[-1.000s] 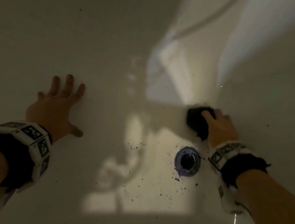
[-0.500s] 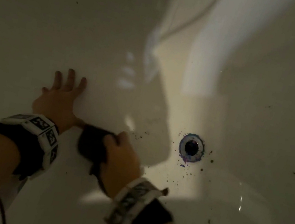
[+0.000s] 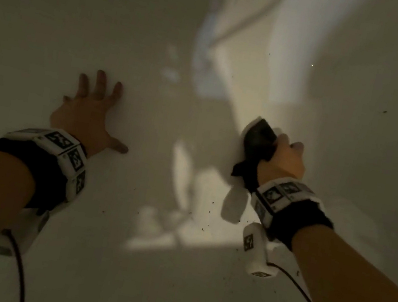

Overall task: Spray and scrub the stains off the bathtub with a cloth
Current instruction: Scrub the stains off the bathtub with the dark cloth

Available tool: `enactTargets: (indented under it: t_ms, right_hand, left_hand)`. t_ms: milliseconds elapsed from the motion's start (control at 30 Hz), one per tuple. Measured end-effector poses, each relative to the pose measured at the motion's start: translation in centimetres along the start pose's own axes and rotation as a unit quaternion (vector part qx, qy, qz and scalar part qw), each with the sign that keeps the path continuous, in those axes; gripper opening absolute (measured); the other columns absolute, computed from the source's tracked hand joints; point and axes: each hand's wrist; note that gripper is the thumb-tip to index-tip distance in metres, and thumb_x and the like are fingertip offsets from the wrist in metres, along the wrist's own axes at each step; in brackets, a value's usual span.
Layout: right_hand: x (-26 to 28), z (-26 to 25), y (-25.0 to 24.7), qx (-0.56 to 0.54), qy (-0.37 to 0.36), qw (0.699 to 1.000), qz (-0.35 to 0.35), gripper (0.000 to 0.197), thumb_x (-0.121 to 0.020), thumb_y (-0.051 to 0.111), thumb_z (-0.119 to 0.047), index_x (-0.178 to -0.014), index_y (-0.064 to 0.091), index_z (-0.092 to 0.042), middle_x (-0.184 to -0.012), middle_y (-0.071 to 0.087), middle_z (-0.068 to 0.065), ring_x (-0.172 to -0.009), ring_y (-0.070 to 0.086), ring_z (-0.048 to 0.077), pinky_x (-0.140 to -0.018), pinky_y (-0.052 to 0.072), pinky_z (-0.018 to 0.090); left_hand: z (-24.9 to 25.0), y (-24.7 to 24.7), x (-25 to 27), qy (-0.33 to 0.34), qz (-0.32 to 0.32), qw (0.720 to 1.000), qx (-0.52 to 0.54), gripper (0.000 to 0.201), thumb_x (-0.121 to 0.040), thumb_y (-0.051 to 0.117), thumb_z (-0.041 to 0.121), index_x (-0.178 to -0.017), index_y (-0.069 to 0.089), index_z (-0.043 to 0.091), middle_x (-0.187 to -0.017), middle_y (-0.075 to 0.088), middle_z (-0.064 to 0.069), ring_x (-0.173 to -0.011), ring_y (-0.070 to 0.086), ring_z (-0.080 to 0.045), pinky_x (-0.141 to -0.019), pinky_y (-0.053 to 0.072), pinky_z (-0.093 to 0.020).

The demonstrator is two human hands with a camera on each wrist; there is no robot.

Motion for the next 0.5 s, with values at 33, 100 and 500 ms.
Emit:
enactTargets:
  t_ms: [33, 100, 500]
  right_hand:
    - [0.5, -0.1, -0.3, -0.014, -0.004, 1.0, 0.012, 0.045, -0.087, 0.052, -0.016, -0.13, 0.041, -0.01, -0.132, 0.035, 0.016, -0.101, 0.053, 0.036, -0.091, 0.044, 0.037]
    - [3.9, -0.8, 0.7, -0.034, -0.093, 0.994, 0.048, 0.034, -0.084, 0.045, -0.024, -0.113, 0.051, -0.007, -0.111, 0.046, 0.013, -0.084, 0.052, 0.027, -0.079, 0.045, 0.033]
    - [23.0, -14.7, 13.6, -0.023, -0.337, 0.864, -0.373, 0.042, -0.096, 0.041, -0.018, -0.136, 0.034, -0.005, -0.14, 0.029, 0.021, -0.118, 0.038, 0.041, -0.089, 0.039, 0.049]
  left_hand:
    - [-0.1, 0.0, 0.1, 0.001, -0.003, 1.0, -0.002, 0.123, -0.06, 0.078, 0.052, -0.148, -0.006, 0.03, -0.155, -0.02, 0.001, -0.143, -0.015, -0.026, -0.113, 0.01, -0.054]
    - [-0.1, -0.1, 0.2, 0.008, -0.008, 1.0, -0.006, 0.123, -0.061, 0.077, 0.053, -0.148, -0.007, 0.03, -0.154, -0.022, 0.002, -0.143, -0.016, -0.026, -0.114, 0.009, -0.054]
    - [-6.8, 0.1, 6.3, 0.054, -0.124, 0.984, -0.113, 0.119, -0.075, 0.075, 0.024, -0.136, -0.027, 0.025, -0.142, -0.033, 0.013, -0.143, -0.014, -0.015, -0.117, 0.011, -0.043]
Point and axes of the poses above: each hand's wrist, its own x-axis away from the middle knuckle, its own y-axis out of the palm, z = x × y
